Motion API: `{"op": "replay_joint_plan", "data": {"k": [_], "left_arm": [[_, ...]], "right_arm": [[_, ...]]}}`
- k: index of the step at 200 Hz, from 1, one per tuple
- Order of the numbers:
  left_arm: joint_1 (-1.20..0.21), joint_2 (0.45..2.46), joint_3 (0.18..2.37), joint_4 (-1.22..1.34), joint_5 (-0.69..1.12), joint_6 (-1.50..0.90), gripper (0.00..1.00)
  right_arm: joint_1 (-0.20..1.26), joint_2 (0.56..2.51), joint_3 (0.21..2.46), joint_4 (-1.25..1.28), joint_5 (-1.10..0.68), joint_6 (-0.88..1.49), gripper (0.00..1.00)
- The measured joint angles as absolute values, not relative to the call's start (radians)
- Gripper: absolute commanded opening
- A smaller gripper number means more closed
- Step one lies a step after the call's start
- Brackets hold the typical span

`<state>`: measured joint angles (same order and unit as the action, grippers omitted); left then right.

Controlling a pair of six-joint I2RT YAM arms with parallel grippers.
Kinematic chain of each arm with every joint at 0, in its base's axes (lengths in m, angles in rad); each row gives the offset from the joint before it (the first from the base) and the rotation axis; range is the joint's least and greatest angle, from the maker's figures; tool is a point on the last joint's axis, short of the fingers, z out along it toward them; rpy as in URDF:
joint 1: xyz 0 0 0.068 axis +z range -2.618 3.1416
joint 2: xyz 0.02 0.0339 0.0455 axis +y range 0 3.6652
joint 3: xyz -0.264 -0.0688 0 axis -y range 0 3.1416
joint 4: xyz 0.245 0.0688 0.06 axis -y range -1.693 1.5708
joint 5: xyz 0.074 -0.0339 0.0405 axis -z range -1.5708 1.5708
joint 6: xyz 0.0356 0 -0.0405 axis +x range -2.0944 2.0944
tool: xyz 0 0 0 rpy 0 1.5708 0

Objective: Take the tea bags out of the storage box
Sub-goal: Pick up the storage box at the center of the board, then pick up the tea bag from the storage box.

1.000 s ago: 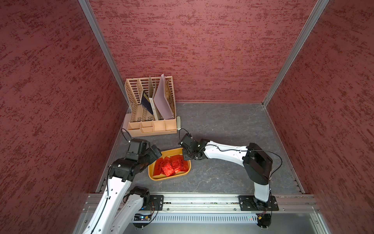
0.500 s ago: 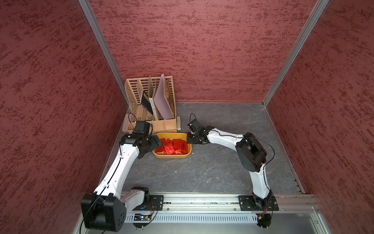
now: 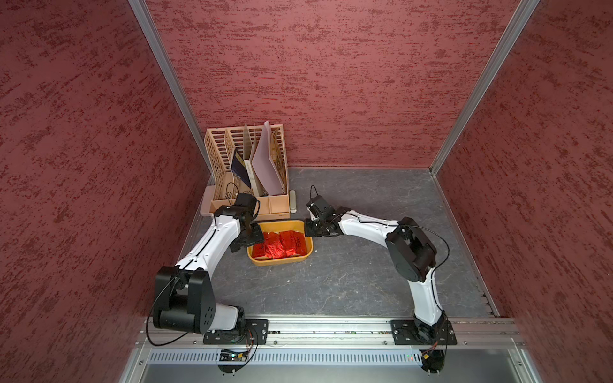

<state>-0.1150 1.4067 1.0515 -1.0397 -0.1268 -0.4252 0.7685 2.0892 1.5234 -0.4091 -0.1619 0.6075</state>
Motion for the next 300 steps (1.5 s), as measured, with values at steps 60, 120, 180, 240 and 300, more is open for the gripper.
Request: {"op": "replay_joint_plan", "data": {"k": [60,120,180,240,300], "left_arm": [[-0.154,1.485,1.074,-1.047,-0.159,-0.364,0.39],[-0.155,1.509,1.075,-1.053,-0.161,-0.327,0.00],[-0.157,1.470,1.075,-1.047,-0.126,-0.308,0.00],[-0.156,1.418,1.055,-1.015,-0.079,-0.296,0.00],[-0.154,1.398,1.031,-1.007,-0.075,-0.289,0.00]], "right_arm": [[0.768,2.089,1.523,-0.411,-0.173,0.590,0.00],[0.760,2.089,1.523,-0.421,-0.177,0.570,0.00],[0.760,2.060,1.521,-0.419,-0.210,0.545,0.58],[0.744,1.822,1.433,-0.423,-0.250,0.463,0.63],[0.739,1.768,1.364,-0.347,-0.306,0.436,0.63]]}}
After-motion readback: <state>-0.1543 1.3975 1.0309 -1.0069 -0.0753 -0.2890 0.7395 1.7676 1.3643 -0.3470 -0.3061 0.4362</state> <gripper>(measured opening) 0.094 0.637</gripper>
